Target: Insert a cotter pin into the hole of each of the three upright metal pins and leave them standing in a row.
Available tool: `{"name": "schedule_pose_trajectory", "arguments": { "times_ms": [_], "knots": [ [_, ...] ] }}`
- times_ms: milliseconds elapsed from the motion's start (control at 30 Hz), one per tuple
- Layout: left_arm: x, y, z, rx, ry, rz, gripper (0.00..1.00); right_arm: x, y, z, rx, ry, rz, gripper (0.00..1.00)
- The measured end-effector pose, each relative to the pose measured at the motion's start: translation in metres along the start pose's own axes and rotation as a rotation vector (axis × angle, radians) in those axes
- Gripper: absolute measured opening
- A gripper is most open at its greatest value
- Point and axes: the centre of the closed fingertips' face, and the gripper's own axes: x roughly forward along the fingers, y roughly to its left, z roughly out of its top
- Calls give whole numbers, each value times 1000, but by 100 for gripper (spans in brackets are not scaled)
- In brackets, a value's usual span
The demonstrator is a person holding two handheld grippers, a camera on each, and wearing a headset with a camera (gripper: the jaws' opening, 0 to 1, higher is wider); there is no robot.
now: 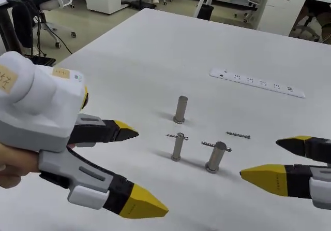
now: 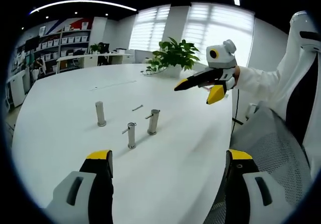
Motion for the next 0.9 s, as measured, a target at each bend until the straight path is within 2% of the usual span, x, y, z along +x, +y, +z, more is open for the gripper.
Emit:
{"name": "schedule_pose_trajectory", "arguments": {
  "times_ms": [67, 233, 300, 400, 500, 567, 733, 767, 900],
  "knots": [
    [-2, 2, 3, -8, -14, 2, 92, -3, -3, 1, 14, -11, -23, 81],
    [-7, 12, 18, -9, -63, 23, 90, -7, -4, -5, 27, 12, -55, 93],
    [-9, 20, 26, -14, -85, 42, 90, -8, -3, -12, 43, 40, -62, 98],
    [-12, 29, 37, -12, -118, 60, 90, -10, -10, -26, 25, 114, -110, 99],
    [-11, 34, 44, -6, -138, 70, 90, -7, -9, -27, 24, 112, -102, 99],
    [-8, 40, 50, -3, -144, 75, 90, -4, -5, -27, 45, 108, -76, 99],
    [1, 61, 70, 3, -174, 112, 89, -2, -5, -25, 27, 118, -77, 98],
    [4, 69, 78, -6, -206, 131, 89, -2, -5, -25, 22, 122, -79, 98],
    [16, 93, 89, 8, -218, 192, 84, -4, -8, -27, 29, 134, -96, 98]
  ]
}}
